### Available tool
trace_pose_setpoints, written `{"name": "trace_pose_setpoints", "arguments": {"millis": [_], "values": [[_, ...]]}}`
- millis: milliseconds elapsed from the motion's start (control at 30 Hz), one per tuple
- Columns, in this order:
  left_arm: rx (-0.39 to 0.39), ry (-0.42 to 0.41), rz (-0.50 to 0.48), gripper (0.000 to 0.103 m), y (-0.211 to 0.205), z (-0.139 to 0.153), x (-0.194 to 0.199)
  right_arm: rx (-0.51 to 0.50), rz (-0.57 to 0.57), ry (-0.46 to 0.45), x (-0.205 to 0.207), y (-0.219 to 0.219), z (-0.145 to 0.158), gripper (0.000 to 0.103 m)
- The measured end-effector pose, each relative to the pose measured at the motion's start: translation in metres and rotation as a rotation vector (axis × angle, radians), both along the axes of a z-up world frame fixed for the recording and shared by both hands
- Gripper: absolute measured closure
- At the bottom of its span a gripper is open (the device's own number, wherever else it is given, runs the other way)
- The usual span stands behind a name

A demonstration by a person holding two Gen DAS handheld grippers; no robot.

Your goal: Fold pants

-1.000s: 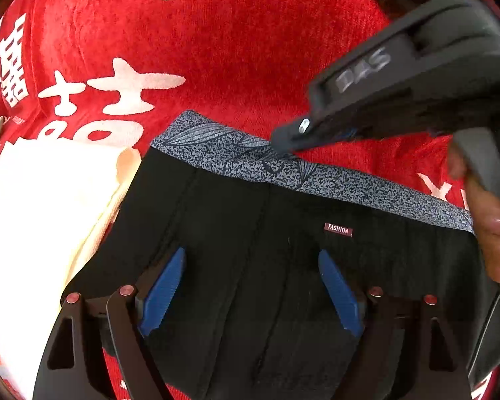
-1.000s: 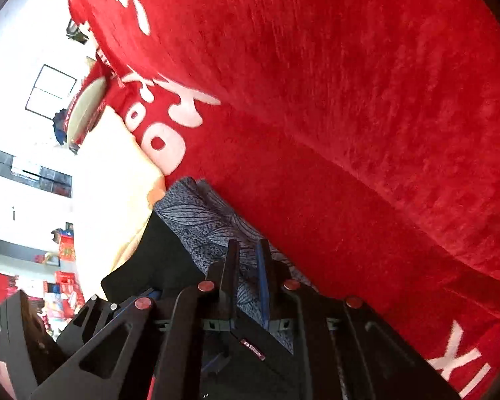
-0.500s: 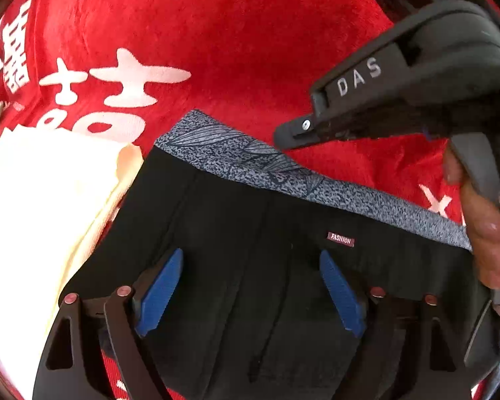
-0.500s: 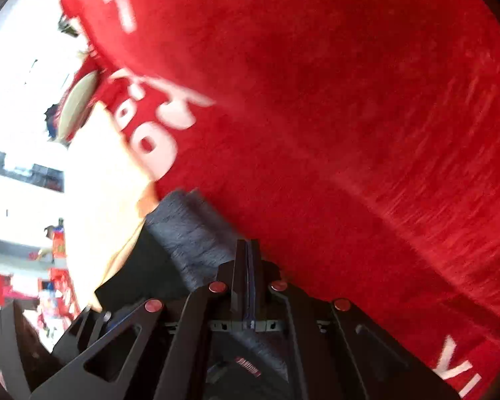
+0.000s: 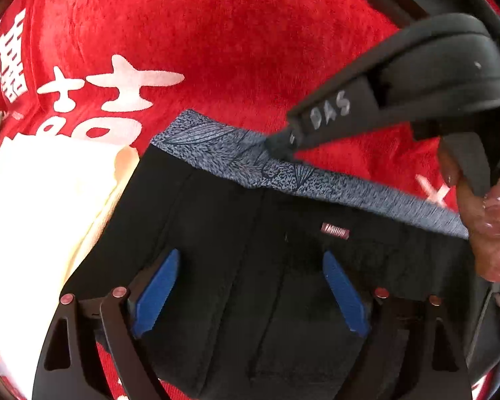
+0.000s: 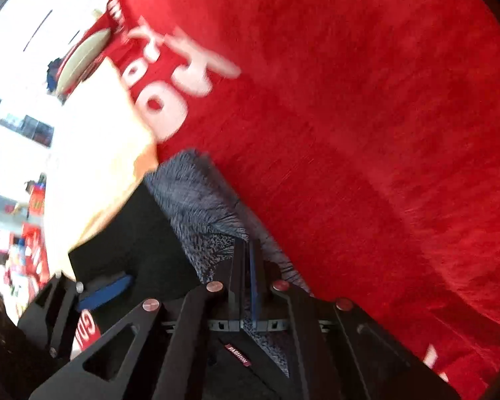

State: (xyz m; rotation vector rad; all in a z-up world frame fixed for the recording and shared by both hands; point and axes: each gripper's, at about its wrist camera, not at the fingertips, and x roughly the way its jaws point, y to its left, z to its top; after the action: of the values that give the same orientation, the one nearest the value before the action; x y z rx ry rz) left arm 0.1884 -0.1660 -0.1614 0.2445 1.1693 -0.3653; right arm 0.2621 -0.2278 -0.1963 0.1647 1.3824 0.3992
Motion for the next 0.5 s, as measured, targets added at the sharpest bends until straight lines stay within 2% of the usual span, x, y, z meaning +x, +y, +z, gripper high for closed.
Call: {"name": "trace_pose_setpoints", "arguments": {"millis": [67, 133, 167, 233, 300, 367, 500], "values": [[-0.022, 0.011, 0.029, 0.016, 0.000, 0.001, 0.008, -0.005, -0.050, 0.002, 0.007, -0.012, 0.002, 0.101], [-0.003, 0.030, 0.043, 0.015, -0.002, -0.010, 0.014, -0.042, -0.047, 0.003, 0.010, -0.015, -0.005, 0.102], [-0.010, 0.018, 0.034, 0.009, -0.003, -0.010, 0.013, -0.064, -0.046, -0.006, 0.010, -0.014, -0.007, 0.102], [0.030, -0.012, -0.011, 0.008, -0.010, -0.013, 0.005, -0.107, -0.064, -0.024, 0.007, -0.015, -0.011, 0.101], [0.050, -0.018, -0.036, 0.008, -0.011, -0.012, 0.000, -0.069, -0.108, -0.014, -0.001, -0.025, -0.008, 0.101], [0.042, 0.014, -0.022, 0.008, -0.007, -0.006, 0.000, -0.040, -0.148, -0.006, -0.014, -0.038, 0.006, 0.101], [0.006, 0.056, 0.015, 0.008, 0.000, 0.008, -0.004, 0.008, -0.281, -0.004, -0.064, -0.075, 0.041, 0.101]]}}
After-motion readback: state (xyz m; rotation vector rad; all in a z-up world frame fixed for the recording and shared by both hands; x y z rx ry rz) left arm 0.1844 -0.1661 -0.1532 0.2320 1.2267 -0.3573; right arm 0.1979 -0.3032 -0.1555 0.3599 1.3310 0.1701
